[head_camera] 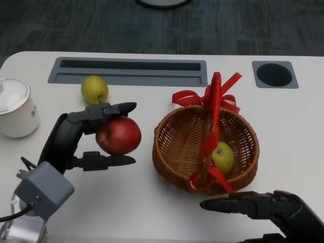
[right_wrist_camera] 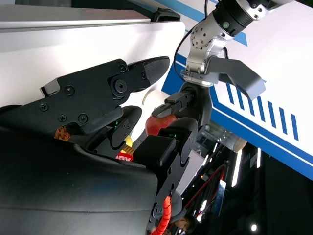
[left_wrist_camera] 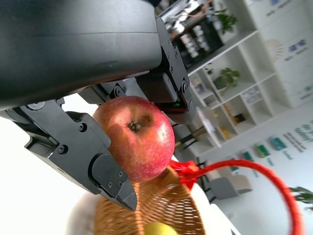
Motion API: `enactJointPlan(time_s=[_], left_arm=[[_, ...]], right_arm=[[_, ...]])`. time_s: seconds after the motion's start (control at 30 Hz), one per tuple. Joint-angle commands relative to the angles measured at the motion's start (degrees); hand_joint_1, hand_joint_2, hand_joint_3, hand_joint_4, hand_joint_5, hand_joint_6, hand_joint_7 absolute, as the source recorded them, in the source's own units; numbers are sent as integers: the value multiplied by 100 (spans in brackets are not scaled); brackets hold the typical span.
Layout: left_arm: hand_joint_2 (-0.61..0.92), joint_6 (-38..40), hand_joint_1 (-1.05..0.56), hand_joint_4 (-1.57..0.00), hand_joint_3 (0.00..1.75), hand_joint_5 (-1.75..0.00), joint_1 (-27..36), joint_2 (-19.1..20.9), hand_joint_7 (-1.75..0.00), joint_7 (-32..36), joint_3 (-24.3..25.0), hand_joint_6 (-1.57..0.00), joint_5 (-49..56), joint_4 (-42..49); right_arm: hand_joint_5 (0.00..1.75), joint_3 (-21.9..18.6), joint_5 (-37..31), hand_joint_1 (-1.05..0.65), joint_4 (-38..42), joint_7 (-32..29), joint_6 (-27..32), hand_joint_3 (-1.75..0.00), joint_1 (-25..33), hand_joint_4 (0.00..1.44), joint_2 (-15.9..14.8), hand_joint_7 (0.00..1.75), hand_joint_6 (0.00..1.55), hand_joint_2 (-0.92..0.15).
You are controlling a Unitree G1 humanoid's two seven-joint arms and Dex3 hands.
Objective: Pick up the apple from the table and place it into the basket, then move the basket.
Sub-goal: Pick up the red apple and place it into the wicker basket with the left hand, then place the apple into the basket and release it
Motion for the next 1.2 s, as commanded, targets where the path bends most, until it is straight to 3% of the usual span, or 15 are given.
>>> enactJointPlan(time_s=[0.03,0.27,0.53,0.93,1.2], left_arm=[[77,-34,-11,-135,0,-2,83,-28,-1,-27,57,-119,-52,-480],[76,207,-14,-136,0,-2,-112,-245,-1,-134,-65,-119,-58,-954],[77,546,-17,-134,0,0,-583,-569,0,-263,-302,-118,129,-708],[76,186,-20,-133,0,0,-1429,-982,-1,-26,-553,-119,662,814],[76,-8,-19,-134,0,-1,-1656,-1067,0,260,-589,-119,917,1562]], right_arm=[[0,-62,36,-36,46,-21,-48,0,-24,86,-23,0,78,-83],[0,-40,26,-37,42,-22,-14,0,-25,86,-14,0,79,-83],[0,-27,-13,-37,-79,-33,0,0,77,85,-54,0,79,-84],[0,-28,-88,-37,-173,-139,-3,0,192,85,-14,0,79,-84],[0,-38,-123,-38,-260,-191,29,0,287,85,-36,0,79,-85]])
